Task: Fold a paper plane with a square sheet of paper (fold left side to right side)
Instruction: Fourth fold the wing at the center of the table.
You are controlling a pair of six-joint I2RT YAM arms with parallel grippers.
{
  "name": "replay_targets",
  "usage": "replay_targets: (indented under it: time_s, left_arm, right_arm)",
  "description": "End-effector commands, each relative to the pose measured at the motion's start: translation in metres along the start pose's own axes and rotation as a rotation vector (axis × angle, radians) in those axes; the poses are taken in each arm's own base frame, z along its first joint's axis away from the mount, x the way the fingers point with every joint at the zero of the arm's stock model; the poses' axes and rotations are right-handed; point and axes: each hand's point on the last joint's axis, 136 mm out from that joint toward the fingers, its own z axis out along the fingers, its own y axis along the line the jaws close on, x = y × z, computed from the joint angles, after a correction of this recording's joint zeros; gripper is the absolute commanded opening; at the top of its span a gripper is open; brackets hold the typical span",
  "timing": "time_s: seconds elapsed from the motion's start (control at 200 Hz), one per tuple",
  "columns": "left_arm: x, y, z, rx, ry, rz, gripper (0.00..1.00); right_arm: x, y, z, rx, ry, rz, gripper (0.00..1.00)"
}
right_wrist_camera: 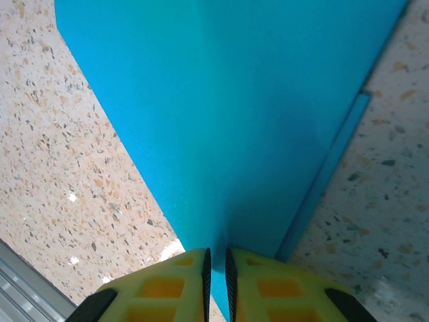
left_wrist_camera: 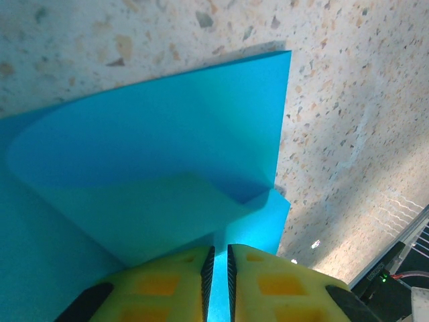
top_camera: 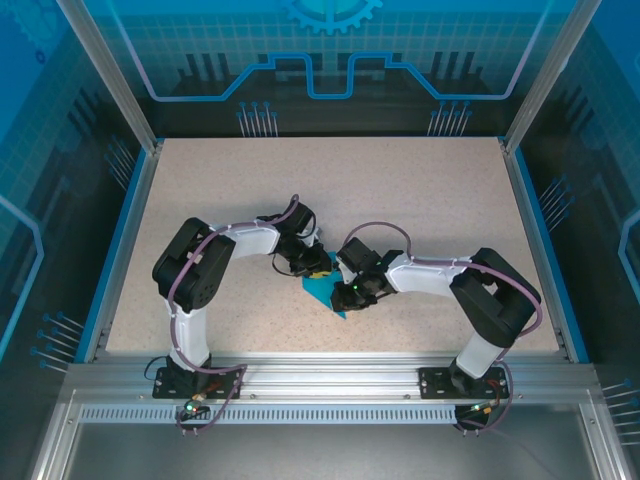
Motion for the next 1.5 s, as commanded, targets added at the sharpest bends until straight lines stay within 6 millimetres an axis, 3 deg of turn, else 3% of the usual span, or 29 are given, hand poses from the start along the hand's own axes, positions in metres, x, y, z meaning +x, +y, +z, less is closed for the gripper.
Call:
replay_targets:
  time_s: [0.0, 0.515, 0.665, 1.18, 1.331, 1.496]
  left_arm:
    - [0.019, 0.044, 0.013, -0.144, 0.053, -0.051, 0.19]
    - [0.019, 0.046, 0.013, -0.153, 0.053, -0.051, 0.19]
    - [0.019, 0.046, 0.013, -0.156, 0.054, -0.052, 0.19]
    - [0.019, 0.046, 0.013, -0.159, 0.052, -0.052, 0.19]
    - [0.019, 0.046, 0.013, -0.159, 0.053, -0.053, 0.19]
    - [0.02, 0.045, 0.013, -0.154, 0.052, -0.052, 0.19]
  right_arm:
    - [0.031, -0.012, -0.001, 0.071, 0.111, 0.004, 0.17]
    - [0.053, -0.02, -0.003, 0.109, 0.165, -0.001, 0.17]
    - [0.058, -0.023, -0.003, 0.123, 0.182, 0.0, 0.1]
    - [0.08, -0.037, -0.008, 0.174, 0.243, 0.013, 0.1]
    - [0.075, -0.03, -0.016, 0.153, 0.212, -0.008, 0.1]
    - [0.049, -0.003, -0.037, 0.039, 0.075, -0.038, 0.11]
